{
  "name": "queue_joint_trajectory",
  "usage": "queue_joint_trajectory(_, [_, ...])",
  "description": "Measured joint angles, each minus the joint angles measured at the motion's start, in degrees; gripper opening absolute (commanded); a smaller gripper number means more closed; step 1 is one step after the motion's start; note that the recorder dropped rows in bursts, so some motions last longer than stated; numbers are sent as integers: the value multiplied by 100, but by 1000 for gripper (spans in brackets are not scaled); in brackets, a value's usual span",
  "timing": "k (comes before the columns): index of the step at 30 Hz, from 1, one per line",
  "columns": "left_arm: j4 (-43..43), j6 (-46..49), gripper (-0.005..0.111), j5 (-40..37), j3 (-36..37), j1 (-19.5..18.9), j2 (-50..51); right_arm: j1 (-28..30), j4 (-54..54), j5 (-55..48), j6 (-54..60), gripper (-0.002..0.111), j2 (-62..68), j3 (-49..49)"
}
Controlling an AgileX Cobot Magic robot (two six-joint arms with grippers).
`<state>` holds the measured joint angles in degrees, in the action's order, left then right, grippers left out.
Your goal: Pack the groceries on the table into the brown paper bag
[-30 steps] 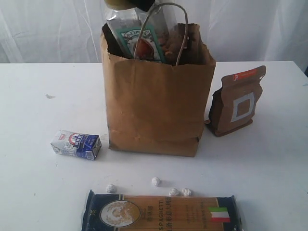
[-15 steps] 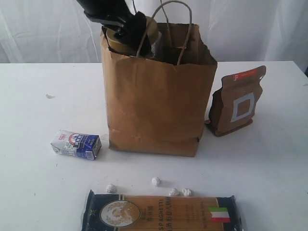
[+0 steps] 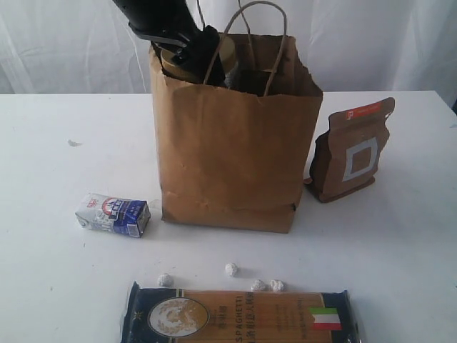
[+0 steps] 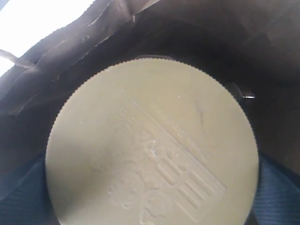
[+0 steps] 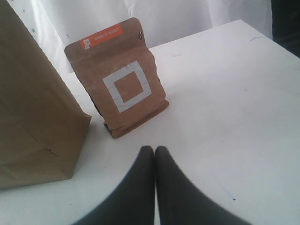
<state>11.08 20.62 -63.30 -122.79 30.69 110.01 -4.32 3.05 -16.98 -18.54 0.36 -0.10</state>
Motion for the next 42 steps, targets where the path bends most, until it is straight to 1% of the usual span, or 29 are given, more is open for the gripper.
queue_joint_trajectory(1, [-25, -42, 82, -12, 0, 0, 0, 0, 0, 0, -14, 0, 0, 0])
queue_joint_trajectory(2, [-50, -70, 86, -12, 0, 0, 0, 0, 0, 0, -36, 0, 0, 0])
queue_joint_trajectory(3, [-64, -145, 88, -1, 0, 0, 0, 0, 0, 0, -36, 0, 0, 0])
queue_joint_trajectory(9, [-281, -510, 84, -47, -92, 0, 23, 0, 0, 0, -36, 0, 0, 0])
queue_joint_trajectory(19, [-781, -1019, 85, -146, -217, 0, 61, 0, 0, 0, -36, 0, 0, 0])
queue_joint_trajectory(20, [-791, -1072, 86, -146, -217, 0, 61, 0, 0, 0, -36, 0, 0, 0])
queue_joint_trajectory(21, [-791, -1100, 93, -146, -217, 0, 61, 0, 0, 0, -36, 0, 0, 0])
queue_joint_trajectory(22, [-791, -1103, 97, -146, -217, 0, 61, 0, 0, 0, -36, 0, 0, 0])
queue_joint_trajectory(23, [-791, -1113, 105, -146, -217, 0, 61, 0, 0, 0, -46, 0, 0, 0])
queue_joint_trajectory(38, [-791, -1117, 105, -146, -217, 0, -246, 0, 0, 0, -46, 0, 0, 0])
queue_joint_trajectory(42, [-791, -1127, 105, -146, -78, 0, -246, 0, 0, 0, -46, 0, 0, 0])
